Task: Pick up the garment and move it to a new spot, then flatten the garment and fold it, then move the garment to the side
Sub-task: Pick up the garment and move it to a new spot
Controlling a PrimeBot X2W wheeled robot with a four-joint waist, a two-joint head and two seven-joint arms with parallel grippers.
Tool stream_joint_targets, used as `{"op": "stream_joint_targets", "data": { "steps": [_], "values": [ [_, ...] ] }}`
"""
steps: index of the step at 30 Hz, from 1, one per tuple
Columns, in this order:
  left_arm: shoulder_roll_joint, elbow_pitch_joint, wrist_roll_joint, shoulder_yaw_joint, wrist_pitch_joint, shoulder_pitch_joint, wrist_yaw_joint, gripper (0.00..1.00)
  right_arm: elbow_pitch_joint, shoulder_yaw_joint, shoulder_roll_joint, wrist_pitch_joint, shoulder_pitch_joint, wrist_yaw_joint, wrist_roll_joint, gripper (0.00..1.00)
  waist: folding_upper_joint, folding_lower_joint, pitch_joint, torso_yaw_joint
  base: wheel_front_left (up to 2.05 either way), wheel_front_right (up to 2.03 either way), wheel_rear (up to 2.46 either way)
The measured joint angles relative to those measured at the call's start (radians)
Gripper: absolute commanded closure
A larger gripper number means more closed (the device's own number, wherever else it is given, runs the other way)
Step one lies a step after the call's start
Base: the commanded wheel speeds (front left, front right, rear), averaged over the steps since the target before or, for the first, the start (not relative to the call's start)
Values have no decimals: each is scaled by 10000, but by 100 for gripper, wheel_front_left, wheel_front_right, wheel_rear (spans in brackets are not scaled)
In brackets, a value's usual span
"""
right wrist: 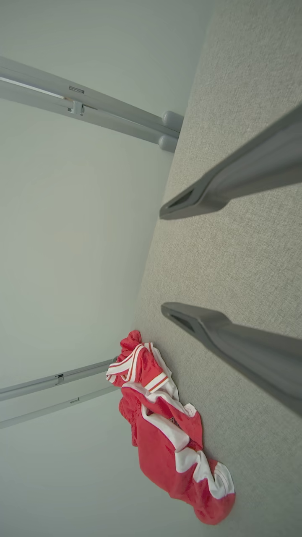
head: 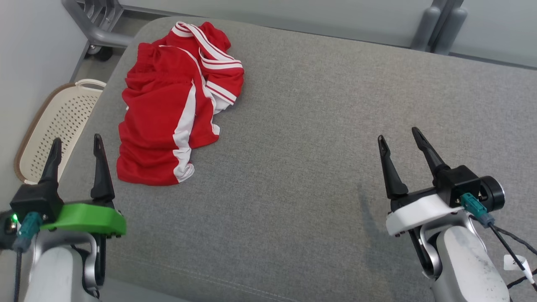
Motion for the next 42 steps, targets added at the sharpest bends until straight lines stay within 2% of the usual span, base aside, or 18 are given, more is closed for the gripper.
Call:
{"op": "stream_joint_targets", "data": {
  "steps": [5, 10, 17, 24, 32, 36, 42],
  "values": [
    [372, 1083, -123, -123, 430, -1384, -443, 0, -213, -178, -4, 33, -345, 0, -420, 0, 0, 0, 557, -47, 0, 0, 0],
    [585, 2844, -82, -642, 963, -2799, -940, 0, -351, -111, -12, 217, -482, 0, -669, 0, 1, 0, 1081, -81, 0, 0, 0],
    [683, 5306, -67, -1425, 1492, -4138, -1383, 0, -571, 61, -288, 487, -480, 0, -702, 0, 1, 1, 1535, -207, 0, 0, 0],
    [568, 6949, -449, -2284, 1793, -4787, -1517, 0, -1039, 69, -518, 813, -408, 0, -704, 0, 1, 0, 1743, -426, 0, 0, 0],
    [418, 7747, -1638, -3649, 1916, -5147, -1528, 0, -1555, 146, -692, 1116, -296, 0, -698, 0, 1, 0, 1995, -599, 0, 0, 0],
    [587, 8289, -1791, -3777, 1551, -5502, -1528, 0, -1768, 144, -748, 1214, -298, 0, -698, 0, 1, 0, 2178, -682, 0, 0, 0],
    [487, 9031, -1894, -3754, 1106, -5894, -1530, 0, -1931, 107, -767, 1267, -307, 0, -723, 0, 1, 0, 2386, -803, 0, 0, 0]
  ]
}}
